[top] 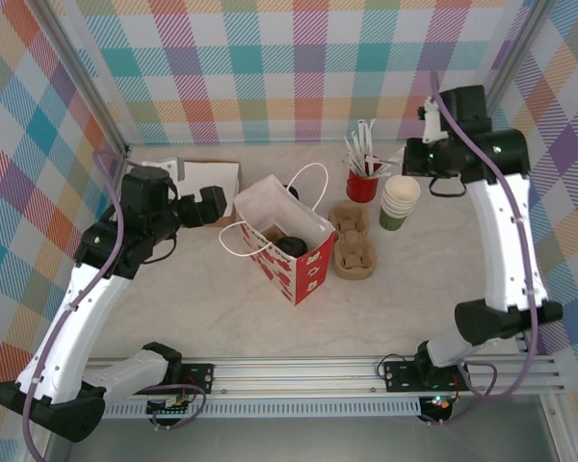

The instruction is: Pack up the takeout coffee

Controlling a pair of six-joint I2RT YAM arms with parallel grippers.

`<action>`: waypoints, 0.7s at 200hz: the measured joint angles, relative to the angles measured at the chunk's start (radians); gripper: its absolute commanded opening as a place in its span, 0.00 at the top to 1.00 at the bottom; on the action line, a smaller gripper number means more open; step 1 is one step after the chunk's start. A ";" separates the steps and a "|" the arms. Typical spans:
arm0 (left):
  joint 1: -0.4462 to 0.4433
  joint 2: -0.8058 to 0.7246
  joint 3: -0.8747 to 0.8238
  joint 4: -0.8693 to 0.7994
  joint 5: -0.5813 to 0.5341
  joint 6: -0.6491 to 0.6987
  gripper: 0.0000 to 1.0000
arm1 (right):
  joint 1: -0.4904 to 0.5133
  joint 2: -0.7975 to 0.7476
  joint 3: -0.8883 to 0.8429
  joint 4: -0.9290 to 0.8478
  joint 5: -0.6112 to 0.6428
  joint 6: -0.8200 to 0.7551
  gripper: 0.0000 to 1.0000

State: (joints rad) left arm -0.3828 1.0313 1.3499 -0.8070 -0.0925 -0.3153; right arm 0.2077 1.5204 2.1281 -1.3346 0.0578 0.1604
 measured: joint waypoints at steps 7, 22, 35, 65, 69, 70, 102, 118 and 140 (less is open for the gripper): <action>0.000 -0.011 -0.009 0.001 -0.006 -0.007 0.02 | 0.000 -0.028 0.002 -0.010 -0.013 0.005 1.00; 0.000 -0.035 -0.028 0.004 -0.027 -0.018 0.02 | 0.000 -0.088 0.011 -0.029 -0.058 0.016 1.00; 0.000 -0.053 -0.040 0.006 -0.048 -0.030 0.02 | 0.000 -0.131 0.019 -0.039 -0.118 0.031 1.00; 0.000 -0.099 -0.072 0.006 -0.103 -0.053 0.01 | 0.019 -0.195 0.026 -0.042 -0.288 0.069 1.00; 0.000 -0.105 -0.077 0.006 -0.110 -0.056 0.02 | 0.024 -0.198 0.026 -0.042 -0.307 0.072 1.00; 0.000 -0.105 -0.078 0.006 -0.111 -0.057 0.01 | 0.026 -0.199 0.026 -0.042 -0.315 0.072 1.00; 0.000 -0.129 -0.095 0.005 -0.147 -0.074 0.01 | 0.132 -0.205 0.014 -0.027 -0.410 0.107 1.00; 0.000 -0.134 -0.095 0.005 -0.158 -0.079 0.01 | 0.205 -0.196 -0.004 -0.021 -0.410 0.116 1.00; 0.000 -0.139 -0.095 0.004 -0.165 -0.082 0.01 | 0.295 -0.153 -0.016 -0.021 -0.377 0.117 1.00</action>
State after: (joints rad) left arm -0.3828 0.8925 1.2552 -0.8028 -0.2577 -0.3977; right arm 0.5030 1.3670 2.1120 -1.3556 -0.3195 0.2771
